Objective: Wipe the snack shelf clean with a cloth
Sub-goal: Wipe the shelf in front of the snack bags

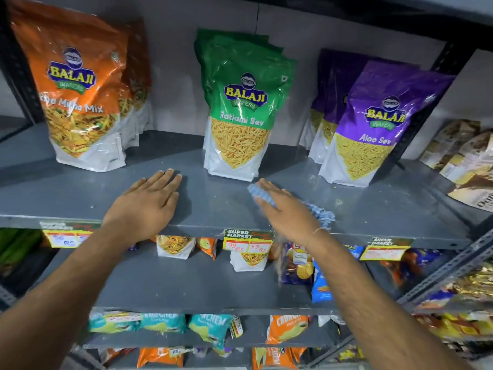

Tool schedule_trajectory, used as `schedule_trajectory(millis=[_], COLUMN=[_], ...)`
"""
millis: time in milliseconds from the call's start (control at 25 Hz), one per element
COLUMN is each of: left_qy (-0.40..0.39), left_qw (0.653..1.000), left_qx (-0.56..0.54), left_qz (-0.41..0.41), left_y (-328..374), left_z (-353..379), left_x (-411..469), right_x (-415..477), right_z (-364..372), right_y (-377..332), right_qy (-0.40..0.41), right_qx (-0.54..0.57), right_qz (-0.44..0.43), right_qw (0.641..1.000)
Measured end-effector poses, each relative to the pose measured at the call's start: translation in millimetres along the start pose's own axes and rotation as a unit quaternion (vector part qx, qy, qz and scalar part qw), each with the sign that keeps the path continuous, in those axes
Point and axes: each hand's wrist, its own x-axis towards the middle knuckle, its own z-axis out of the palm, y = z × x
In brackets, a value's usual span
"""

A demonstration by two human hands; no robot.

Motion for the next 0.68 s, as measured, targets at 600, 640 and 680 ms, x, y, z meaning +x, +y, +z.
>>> schedule_trajectory(millis=[600,640,680], left_qy=[0.001,0.006,0.011], left_qw=[0.999,0.999,0.999], left_qx=[-0.026,-0.022,-0.018], left_qz=[0.025,0.031,0.035], left_y=[-1,-2,-3], left_z=[-5,-3,-1], left_x=[-2,-2,-2], right_x=[8,10,12], right_z=[16,7,-3], right_y=[-30,-20,-12], right_qy=[0.103,0.134,0.154], right_qx=[-0.019,-0.008,-0.016], right_qz=[0.089,0.122,0.159], right_qw=[0.99,0.983,0.975])
